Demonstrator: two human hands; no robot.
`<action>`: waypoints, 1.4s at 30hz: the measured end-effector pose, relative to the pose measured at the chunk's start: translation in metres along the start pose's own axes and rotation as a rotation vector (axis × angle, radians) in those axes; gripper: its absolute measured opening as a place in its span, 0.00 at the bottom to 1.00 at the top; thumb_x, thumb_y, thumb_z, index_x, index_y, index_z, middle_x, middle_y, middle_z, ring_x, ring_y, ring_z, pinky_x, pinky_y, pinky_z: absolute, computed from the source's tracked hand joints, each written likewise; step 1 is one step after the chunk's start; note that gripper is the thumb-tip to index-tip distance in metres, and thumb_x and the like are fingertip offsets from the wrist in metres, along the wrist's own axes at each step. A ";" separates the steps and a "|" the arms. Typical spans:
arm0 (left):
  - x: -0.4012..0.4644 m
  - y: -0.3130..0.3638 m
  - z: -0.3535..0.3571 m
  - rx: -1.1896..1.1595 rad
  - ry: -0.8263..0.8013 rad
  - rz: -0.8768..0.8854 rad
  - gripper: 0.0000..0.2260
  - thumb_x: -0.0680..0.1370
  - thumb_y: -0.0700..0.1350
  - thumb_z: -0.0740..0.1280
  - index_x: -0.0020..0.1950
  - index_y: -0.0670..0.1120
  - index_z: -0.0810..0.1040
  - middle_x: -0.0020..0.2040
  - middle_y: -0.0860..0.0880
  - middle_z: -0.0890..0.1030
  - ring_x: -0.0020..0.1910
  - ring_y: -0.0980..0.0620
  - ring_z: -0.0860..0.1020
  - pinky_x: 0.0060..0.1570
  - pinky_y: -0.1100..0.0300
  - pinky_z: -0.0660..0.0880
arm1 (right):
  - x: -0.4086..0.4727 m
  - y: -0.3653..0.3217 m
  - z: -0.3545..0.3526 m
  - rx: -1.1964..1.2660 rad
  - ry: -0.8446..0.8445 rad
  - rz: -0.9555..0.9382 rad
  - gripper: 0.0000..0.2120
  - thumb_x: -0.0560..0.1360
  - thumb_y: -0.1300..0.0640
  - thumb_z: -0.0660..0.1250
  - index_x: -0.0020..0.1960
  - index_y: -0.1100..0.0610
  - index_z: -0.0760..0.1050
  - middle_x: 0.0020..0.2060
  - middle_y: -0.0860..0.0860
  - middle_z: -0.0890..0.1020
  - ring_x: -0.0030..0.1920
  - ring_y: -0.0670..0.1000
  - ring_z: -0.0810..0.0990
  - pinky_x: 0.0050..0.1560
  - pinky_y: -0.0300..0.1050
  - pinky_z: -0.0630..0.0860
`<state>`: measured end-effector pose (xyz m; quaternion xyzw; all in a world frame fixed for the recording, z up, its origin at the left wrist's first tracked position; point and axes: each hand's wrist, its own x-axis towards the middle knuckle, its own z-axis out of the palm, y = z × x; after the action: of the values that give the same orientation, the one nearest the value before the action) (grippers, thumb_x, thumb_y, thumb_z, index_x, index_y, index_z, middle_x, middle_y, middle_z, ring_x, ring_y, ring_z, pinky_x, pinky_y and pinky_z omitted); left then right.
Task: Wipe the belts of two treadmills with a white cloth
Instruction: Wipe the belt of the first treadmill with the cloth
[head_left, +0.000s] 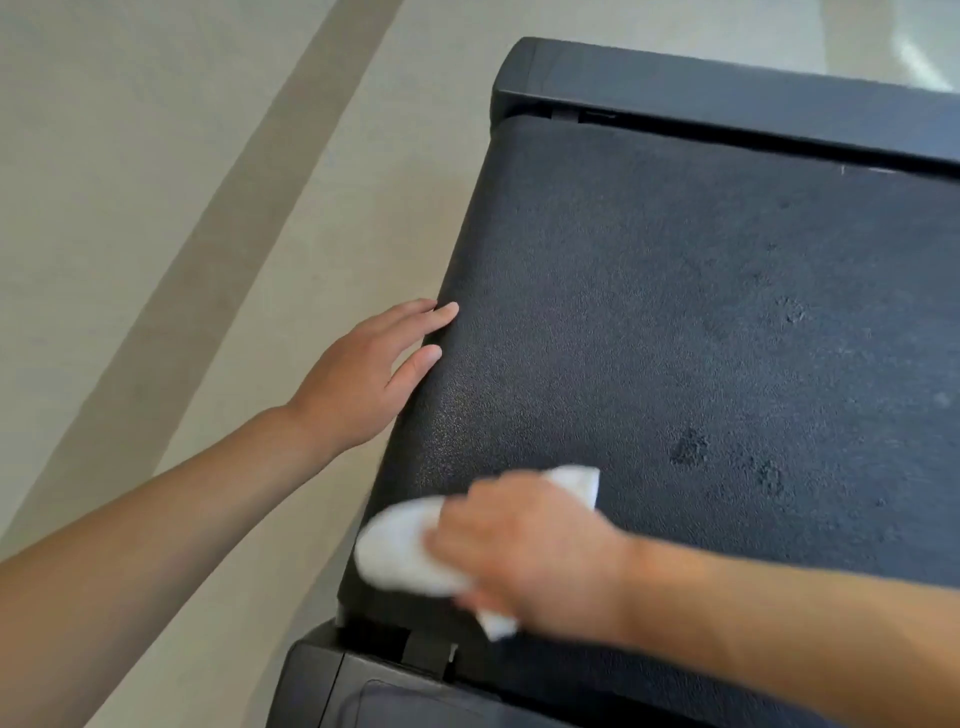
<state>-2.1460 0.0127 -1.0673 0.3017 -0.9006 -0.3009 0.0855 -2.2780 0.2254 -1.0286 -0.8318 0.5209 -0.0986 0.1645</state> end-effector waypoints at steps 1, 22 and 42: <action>0.001 0.002 0.000 0.056 0.008 0.009 0.21 0.86 0.54 0.58 0.80 0.57 0.71 0.78 0.55 0.71 0.77 0.54 0.69 0.76 0.55 0.66 | -0.012 -0.009 0.010 -0.001 -0.062 -0.104 0.11 0.78 0.47 0.65 0.53 0.53 0.77 0.44 0.49 0.76 0.41 0.53 0.73 0.37 0.49 0.67; 0.008 0.047 0.016 0.268 0.017 0.145 0.23 0.84 0.50 0.58 0.78 0.44 0.72 0.80 0.45 0.69 0.78 0.41 0.67 0.79 0.47 0.63 | -0.038 0.033 -0.001 -0.055 -0.016 -0.212 0.11 0.80 0.49 0.63 0.54 0.55 0.79 0.45 0.51 0.76 0.41 0.54 0.72 0.40 0.48 0.68; 0.000 0.075 0.048 0.275 0.010 0.159 0.25 0.82 0.50 0.56 0.79 0.49 0.70 0.83 0.50 0.65 0.83 0.43 0.60 0.76 0.33 0.61 | -0.071 0.089 -0.037 -0.111 0.133 -0.047 0.13 0.79 0.47 0.63 0.47 0.54 0.81 0.40 0.51 0.79 0.40 0.53 0.74 0.40 0.50 0.72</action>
<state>-2.1987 0.0837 -1.0614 0.2397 -0.9540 -0.1656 0.0713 -2.3963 0.2470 -1.0273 -0.8432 0.5157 -0.1286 0.0810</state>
